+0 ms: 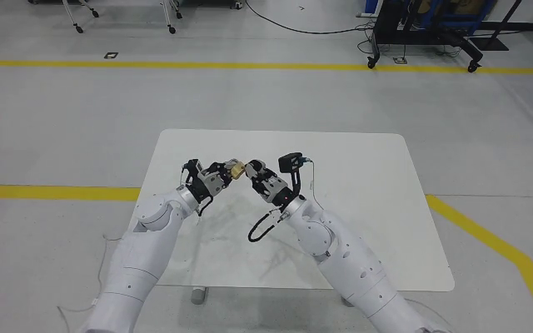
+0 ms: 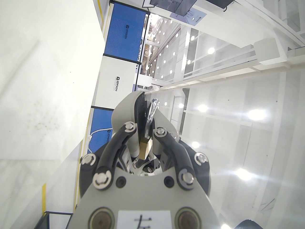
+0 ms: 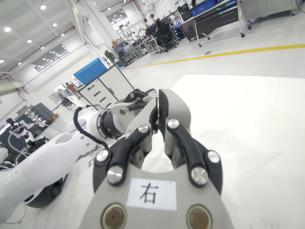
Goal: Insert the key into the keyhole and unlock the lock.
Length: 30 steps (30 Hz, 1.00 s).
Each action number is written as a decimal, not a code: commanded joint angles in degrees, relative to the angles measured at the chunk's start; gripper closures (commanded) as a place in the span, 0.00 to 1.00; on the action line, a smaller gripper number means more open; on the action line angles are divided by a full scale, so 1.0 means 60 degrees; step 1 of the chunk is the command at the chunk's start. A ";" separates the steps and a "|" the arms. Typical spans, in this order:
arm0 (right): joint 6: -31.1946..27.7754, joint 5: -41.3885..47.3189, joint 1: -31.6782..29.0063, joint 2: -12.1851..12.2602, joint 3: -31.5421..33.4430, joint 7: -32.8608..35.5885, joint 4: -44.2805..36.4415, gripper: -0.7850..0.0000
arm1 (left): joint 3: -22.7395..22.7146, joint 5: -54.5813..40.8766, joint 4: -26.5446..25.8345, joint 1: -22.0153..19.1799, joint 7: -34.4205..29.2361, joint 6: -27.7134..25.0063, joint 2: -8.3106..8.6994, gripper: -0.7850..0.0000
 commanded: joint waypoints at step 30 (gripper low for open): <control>-0.0002 -0.0112 -0.0101 0.0051 0.0261 0.1016 -0.0140 1.00 | 0.0144 0.0035 0.0112 -0.0099 0.0006 0.0031 -0.0029 1.00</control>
